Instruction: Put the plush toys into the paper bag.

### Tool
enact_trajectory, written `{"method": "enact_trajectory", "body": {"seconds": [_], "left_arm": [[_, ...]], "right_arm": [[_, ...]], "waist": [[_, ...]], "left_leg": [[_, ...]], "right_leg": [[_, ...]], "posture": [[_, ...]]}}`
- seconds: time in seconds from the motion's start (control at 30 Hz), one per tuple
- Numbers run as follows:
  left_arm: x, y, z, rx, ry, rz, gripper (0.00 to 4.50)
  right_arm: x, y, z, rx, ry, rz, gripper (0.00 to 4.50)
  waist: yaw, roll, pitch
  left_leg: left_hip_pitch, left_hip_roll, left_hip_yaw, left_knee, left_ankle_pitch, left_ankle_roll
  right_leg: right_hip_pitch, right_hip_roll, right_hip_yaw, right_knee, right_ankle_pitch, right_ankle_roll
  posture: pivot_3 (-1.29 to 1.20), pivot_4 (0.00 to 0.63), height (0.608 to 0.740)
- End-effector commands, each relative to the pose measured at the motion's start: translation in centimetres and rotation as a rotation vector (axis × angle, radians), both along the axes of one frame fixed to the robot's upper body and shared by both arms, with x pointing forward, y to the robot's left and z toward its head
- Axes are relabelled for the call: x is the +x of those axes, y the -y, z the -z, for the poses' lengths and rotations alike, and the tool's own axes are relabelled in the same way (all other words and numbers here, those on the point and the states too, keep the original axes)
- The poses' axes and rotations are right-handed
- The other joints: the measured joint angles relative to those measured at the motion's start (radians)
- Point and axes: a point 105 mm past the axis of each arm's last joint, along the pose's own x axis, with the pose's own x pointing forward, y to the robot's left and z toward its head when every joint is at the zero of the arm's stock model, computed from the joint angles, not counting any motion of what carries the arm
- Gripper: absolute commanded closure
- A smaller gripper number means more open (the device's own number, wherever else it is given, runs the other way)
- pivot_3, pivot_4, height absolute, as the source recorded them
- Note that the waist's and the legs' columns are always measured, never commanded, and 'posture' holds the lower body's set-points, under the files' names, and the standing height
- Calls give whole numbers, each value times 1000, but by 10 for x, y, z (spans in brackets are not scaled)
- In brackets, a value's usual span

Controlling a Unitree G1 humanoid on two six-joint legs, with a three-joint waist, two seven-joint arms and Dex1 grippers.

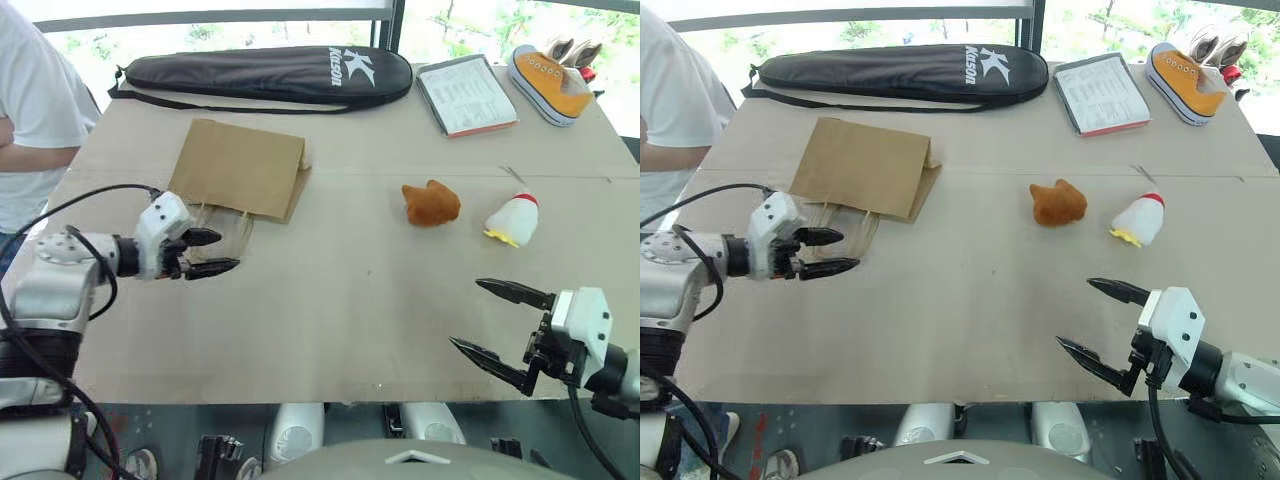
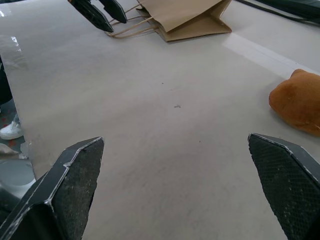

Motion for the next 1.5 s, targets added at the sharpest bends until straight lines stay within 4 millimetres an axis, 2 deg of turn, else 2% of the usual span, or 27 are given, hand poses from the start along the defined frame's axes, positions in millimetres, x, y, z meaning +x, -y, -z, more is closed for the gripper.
{"method": "enact_trajectory", "body": {"seconds": [0.03, 0.2, 0.23, 0.27, 0.37, 0.4, 0.53, 0.6, 0.67, 0.77, 0.93, 1.0, 1.07, 1.1, 1.13, 1.17, 1.23, 1.37, 1.4, 1.5], "left_arm": [[6, 4, -4, -5, 24, 13, 678], [11, 11, 1, -35, 10, -6, 678], [12, 13, 2, -39, 5, -7, 1219], [12, 14, 3, -41, 2, -7, 1448], [16, 14, 7, -36, 1, -30, 2844], [17, 13, 8, -37, 2, -38, 3186], [16, 15, 8, -47, -6, -31, 3186], [15, 17, 10, -50, -11, -26, 3637], [14, 19, 10, -67, -20, -20, 4463], [12, 25, 4, -155, -50, -22, 4463], [12, 40, -24, -424, -161, -61, 4463], [14, 57, -48, -622, -281, -93, 4463], [12, 73, -61, -721, -373, -94, 4463], [13, 84, -66, -770, -427, -100, 4500], [12, 94, -69, -799, -478, -106, 4500], [13, 102, -71, -820, -508, -107, 4500], [19, 112, -72, -858, -526, -124, 4500], [27, 130, -73, -910, -555, -135, 4500], [27, 134, -72, -911, -565, -135, 4500], [23, 144, -72, -893, -584, -118, 4500]], "right_arm": [[-1, -3, -8, 3, 48, -10, 0], [-1, -2, -8, 0, 50, -2, 0], [-1, -2, -8, -1, 51, 1, 0], [-1, -1, -8, -2, 51, 3, 0], [-1, -1, -8, -2, 52, 7, 0], [-1, -1, -8, -1, 52, 8, 0], [-2, -1, -8, -3, 53, 14, 0], [-2, -1, -8, -3, 53, 16, 0], [-2, -1, -8, -3, 54, 17, 0], [-3, -1, -8, -3, 55, 20, 0], [-1, -2, -8, -1, 61, 28, 0], [5, -3, -11, -11, 94, 59, 0], [12, -6, -13, 3, 103, 70, 0], [16, -11, -15, 28, 88, 60, 542], [21, -16, -15, 31, 90, 56, 850], [26, -24, -14, 43, 81, 45, 1349], [39, -40, -15, 69, 87, 41, 2239], [66, -74, -15, 82, 113, 20, 4307], [74, -79, -15, 79, 120, 34, 4472], [85, -92, -17, 91, 124, 32, 4472]], "waist": [[2, 0, 0], [1, -1, 0], [0, -1, 0], [0, -1, 0], [-1, -1, 0], [-1, -1, 0], [-1, -1, 0], [-1, -1, 0], [-1, -1, 0], [0, -1, 0], [0, -2, 0], [1, -3, 1], [0, -3, 1], [-1, -3, 1], [-2, -3, 1], [-2, -3, 1], [-8, -4, 1], [-21, -4, 1], [-22, -4, 1], [-21, -4, 1]], "left_leg": [[0, 0, 0, 0, 0, 0], [-1, 0, 0, 2, 0, 0], [-1, 0, 0, 2, 0, 0], [-1, 0, 0, 2, 0, 0], [-1, 0, 0, 2, 0, 0], [-1, 0, 0, 2, 0, 0], [0, 0, -1, 4, 0, 0], [0, 0, -1, 5, 0, 0], [0, 0, -1, 7, 0, 0], [0, 0, -1, 8, 0, 0], [-1, 0, -2, 10, 0, 0], [0, 0, -2, 11, 0, 0], [-1, 0, -3, 12, 0, 0], [-1, -1, -2, 12, 0, 0], [0, -1, -2, 12, 0, 0], [0, -1, -2, 13, 0, 0], [0, -2, -3, 13, 0, 0], [-1, 0, -10, 12, 0, 0], [-1, 0, -12, 12, 0, 0], [-2, 0, -15, 11, 0, 0]], "right_leg": [[0, 0, 0, 0, 0, 0], [0, -1, 0, 1, 0, 0], [0, -1, 0, 1, 0, 0], [0, -1, 0, 1, 0, 0], [0, 0, 0, 3, 0, 0], [0, 0, 0, 4, 0, 0], [0, 1, 0, 7, 0, 0], [0, 1, 0, 7, 0, 0], [0, 0, 0, 8, 0, 0], [0, 0, 0, 10, 0, 0], [0, 0, 0, 13, -1, 1], [0, 1, -1, 13, -2, 3], [0, 1, -2, 13, -2, 3], [0, 1, -1, 13, -2, 4], [0, 1, 0, 13, -2, 4], [0, 1, 0, 14, -2, 4], [0, 1, 0, 14, -2, 4], [-2, 5, 1, 16, 0, 0], [-2, 5, 0, 16, 0, 0], [-2, 5, -1, 16, 1, 0]], "posture": [[0, 150, 740], [0, 150, 740], [0, 150, 740], [0, 150, 740], [0, 150, 740], [0, 150, 740], [0, 150, 740], [0, 150, 740], [0, 150, 740], [0, 150, 740], [0, 150, 740], [0, 150, 740], [0, 150, 740], [0, 150, 740], [0, 150, 740], [0, 150, 740], [0, 150, 740], [0, 150, 740], [0, 150, 740], [0, 150, 740]]}}
